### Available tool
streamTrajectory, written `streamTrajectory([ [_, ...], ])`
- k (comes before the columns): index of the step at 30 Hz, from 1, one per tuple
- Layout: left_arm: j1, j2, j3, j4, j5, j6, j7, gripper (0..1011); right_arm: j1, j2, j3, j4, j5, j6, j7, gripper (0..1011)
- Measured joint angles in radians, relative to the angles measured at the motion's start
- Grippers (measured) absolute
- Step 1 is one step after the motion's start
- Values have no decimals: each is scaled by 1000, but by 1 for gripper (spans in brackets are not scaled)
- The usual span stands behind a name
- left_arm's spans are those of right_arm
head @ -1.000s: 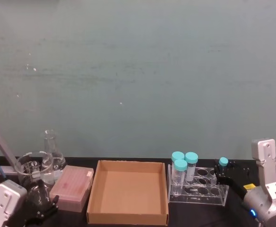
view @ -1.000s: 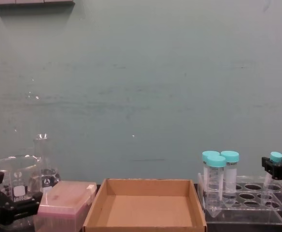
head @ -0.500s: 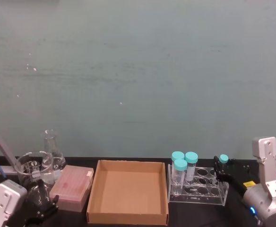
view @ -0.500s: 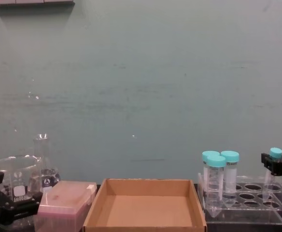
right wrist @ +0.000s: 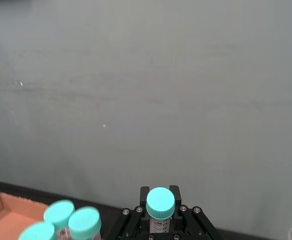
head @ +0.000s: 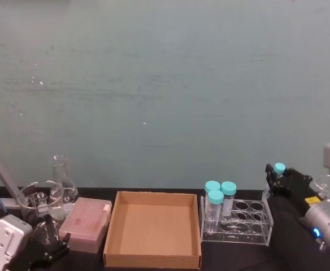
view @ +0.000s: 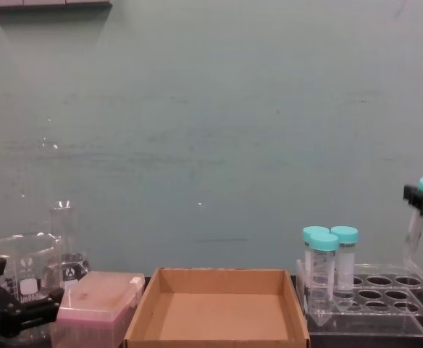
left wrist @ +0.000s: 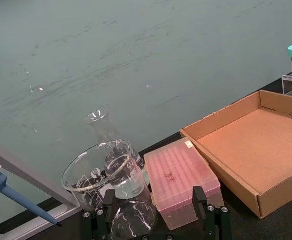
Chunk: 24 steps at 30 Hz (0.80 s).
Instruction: Use the right hand to move the test tube from the test tube rack into the box.
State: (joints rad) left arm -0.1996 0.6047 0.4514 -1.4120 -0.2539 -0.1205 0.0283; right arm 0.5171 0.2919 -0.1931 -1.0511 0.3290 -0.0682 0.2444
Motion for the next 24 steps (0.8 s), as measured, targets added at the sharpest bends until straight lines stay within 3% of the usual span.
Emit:
streamTrajectory([
  [8,0,0,0,0,0,0,0,1000,11,13,30,-82,6,17,46,246],
  [14,0,0,0,0,0,0,0,1000,23,6,32,-132,6,30,69,246],
  [19,0,0,0,0,0,0,0,1000,31,-7,18,-169,6,46,87,246],
  [24,0,0,0,0,0,0,0,1000,52,-36,-22,-186,8,79,104,246],
])
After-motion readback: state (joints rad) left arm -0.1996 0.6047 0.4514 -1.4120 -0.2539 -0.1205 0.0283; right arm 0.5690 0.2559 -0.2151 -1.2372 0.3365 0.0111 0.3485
